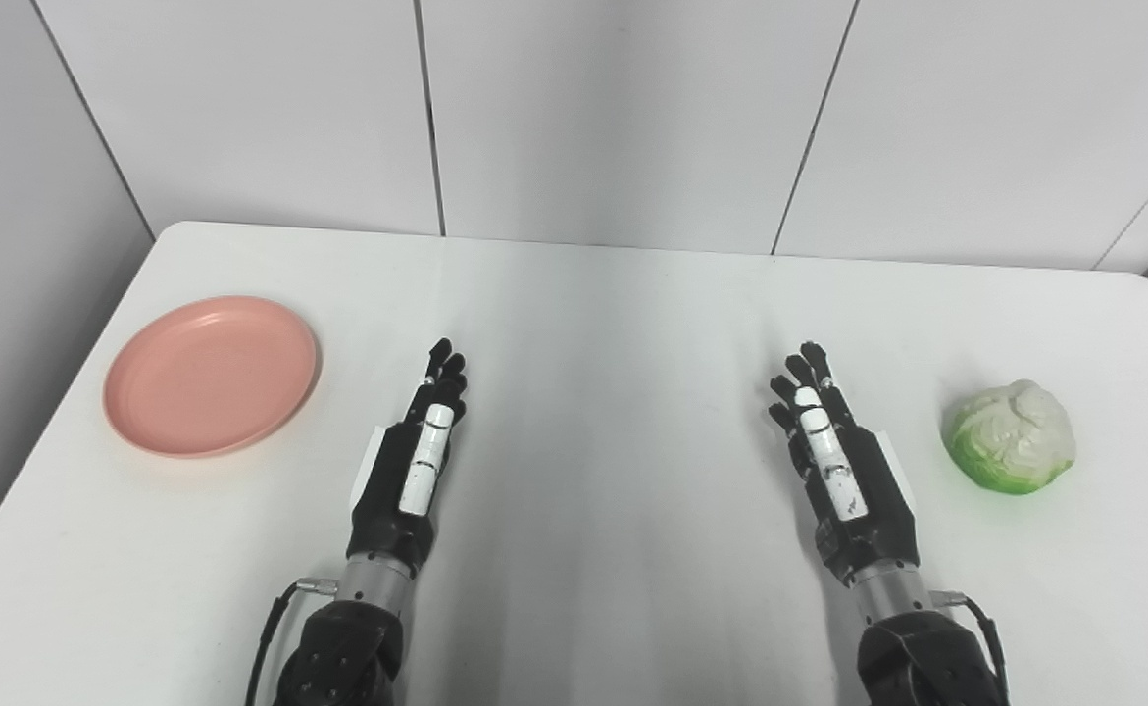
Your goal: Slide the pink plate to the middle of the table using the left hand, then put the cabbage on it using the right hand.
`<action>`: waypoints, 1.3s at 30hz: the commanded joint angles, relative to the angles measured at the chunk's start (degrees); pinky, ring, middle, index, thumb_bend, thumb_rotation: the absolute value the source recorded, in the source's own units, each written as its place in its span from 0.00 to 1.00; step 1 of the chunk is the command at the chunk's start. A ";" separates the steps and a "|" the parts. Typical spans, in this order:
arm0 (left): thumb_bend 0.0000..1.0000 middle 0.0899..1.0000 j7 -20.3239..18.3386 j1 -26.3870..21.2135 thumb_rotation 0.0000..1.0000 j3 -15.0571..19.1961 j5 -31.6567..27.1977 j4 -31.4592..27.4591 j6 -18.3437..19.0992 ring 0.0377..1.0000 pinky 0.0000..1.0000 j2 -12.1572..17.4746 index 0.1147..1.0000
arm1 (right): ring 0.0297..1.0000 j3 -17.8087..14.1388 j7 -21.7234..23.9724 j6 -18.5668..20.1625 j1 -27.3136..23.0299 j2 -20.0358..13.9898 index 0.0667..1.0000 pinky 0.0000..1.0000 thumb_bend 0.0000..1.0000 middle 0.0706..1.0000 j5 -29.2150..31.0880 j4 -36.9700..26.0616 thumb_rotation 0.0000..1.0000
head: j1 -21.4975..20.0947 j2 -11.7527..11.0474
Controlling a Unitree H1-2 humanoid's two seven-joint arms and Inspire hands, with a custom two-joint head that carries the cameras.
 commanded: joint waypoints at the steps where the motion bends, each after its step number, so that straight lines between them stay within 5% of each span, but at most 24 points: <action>1: 0.62 1.00 0.07 -1.55 0.96 -0.02 -0.01 -1.95 -1.43 1.00 1.00 -0.28 1.00 | 0.97 0.04 0.34 -0.49 -1.40 -0.12 1.00 0.98 0.61 0.99 0.37 -1.67 0.76 | -0.10 -0.15; 27: 0.62 1.00 -0.03 -1.69 0.95 0.12 -0.29 -1.62 -1.52 1.00 1.00 -0.11 1.00 | 0.96 0.49 -0.20 -0.43 -1.50 0.01 1.00 0.98 0.60 0.98 -0.80 -1.62 0.77 | -0.09 -0.10; 34: 0.56 1.00 0.90 -2.41 0.96 -0.27 0.70 -0.01 -2.57 1.00 1.00 -1.04 1.00 | 0.97 -0.53 1.49 -1.94 -1.09 -1.71 1.00 0.99 0.61 0.99 0.91 0.11 0.78 | 8.90 -2.97; 39: 0.64 1.00 4.95 -6.64 1.00 3.49 0.71 3.48 -5.60 1.00 1.00 -2.02 1.00 | 0.97 -2.17 2.29 -5.05 -0.79 -4.25 1.00 1.00 0.63 0.98 0.57 3.64 0.82 | 18.49 -8.85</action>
